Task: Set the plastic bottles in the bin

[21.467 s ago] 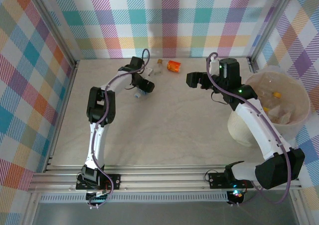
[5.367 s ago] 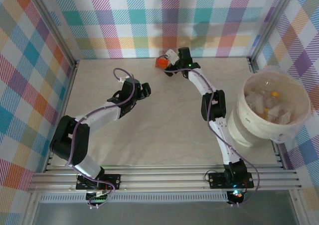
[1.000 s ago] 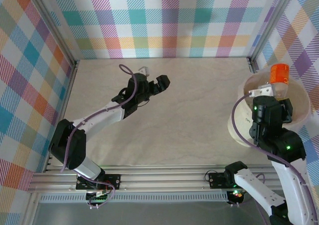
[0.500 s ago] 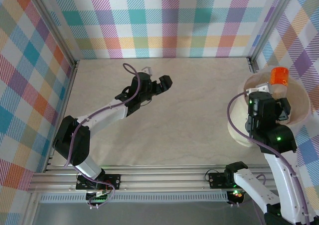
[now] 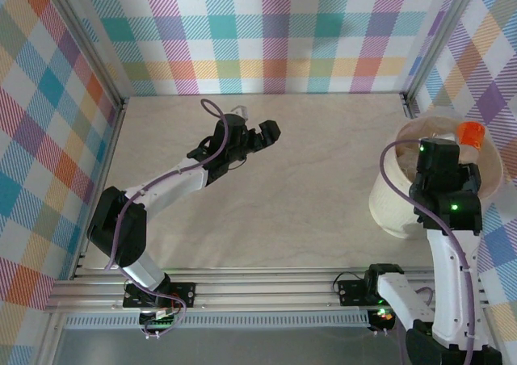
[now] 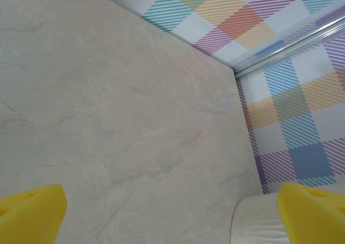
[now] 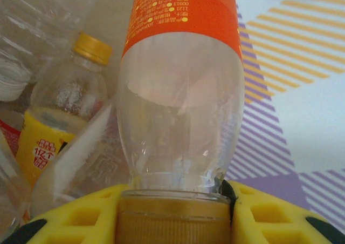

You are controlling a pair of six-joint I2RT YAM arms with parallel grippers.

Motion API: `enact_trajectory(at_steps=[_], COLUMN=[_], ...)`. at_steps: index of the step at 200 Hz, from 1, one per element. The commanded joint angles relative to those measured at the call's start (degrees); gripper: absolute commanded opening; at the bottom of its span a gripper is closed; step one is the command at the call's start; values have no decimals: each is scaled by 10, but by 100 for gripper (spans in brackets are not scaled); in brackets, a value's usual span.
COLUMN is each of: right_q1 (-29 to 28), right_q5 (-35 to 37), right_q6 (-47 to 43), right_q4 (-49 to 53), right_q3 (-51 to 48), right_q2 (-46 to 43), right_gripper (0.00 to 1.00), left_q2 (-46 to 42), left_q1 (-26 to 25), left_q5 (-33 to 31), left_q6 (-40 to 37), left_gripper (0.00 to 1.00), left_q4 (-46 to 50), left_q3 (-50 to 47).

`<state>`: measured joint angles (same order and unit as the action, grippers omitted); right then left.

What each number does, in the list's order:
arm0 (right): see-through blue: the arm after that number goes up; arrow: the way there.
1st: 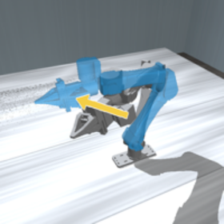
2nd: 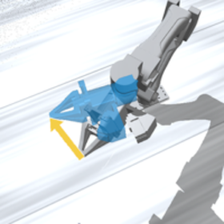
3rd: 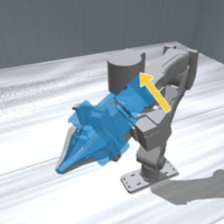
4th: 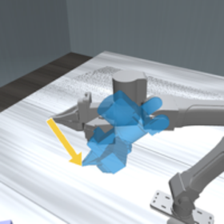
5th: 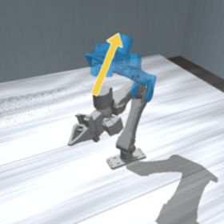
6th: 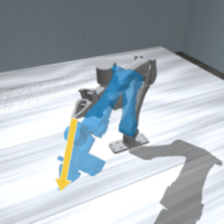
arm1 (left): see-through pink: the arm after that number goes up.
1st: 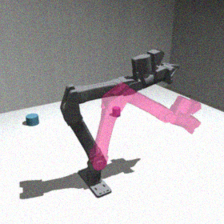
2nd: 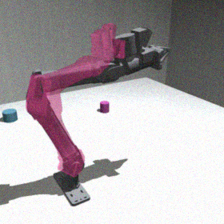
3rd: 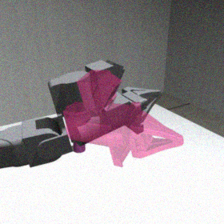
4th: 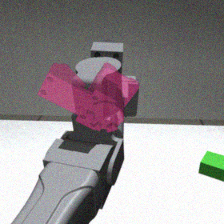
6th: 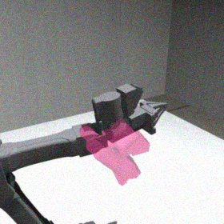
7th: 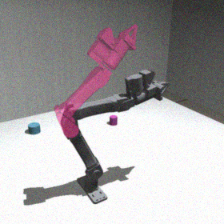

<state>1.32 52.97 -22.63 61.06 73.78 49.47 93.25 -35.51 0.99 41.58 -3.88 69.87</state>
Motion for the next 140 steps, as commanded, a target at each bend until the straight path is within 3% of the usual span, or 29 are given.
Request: enact_trajectory(at_steps=[1, 43, 69, 101, 110, 117, 140], right_q1=[14, 17, 16, 1, -5, -10, -12], right_q5=[-30, -11, -34, -120, -167, -205, -414], right_q6=[49, 122, 151, 195, 199, 202, 216], right_q4=[42, 114, 164, 157, 140, 119, 11], right_q3=[27, 95, 155, 232, 245, 250, 219], right_q2=[17, 51, 77, 91, 89, 84, 63], right_gripper=[43, 77, 83, 85, 90, 100, 100], left_q2=[2, -16, -35, -72, -86, -97, -136], left_q1=[-4, -4, -3, 2, 4, 6, 14], left_q5=[0, -18, -36, -75, -88, -101, -145], left_q6=[-21, -35, -50, -76, -84, -90, -107], left_gripper=[100, 100, 100, 100, 100, 100, 100], left_q4=[16, 26, 32, 54, 60, 66, 89], left_q3=[23, 14, 9, 1, -4, -8, -24])
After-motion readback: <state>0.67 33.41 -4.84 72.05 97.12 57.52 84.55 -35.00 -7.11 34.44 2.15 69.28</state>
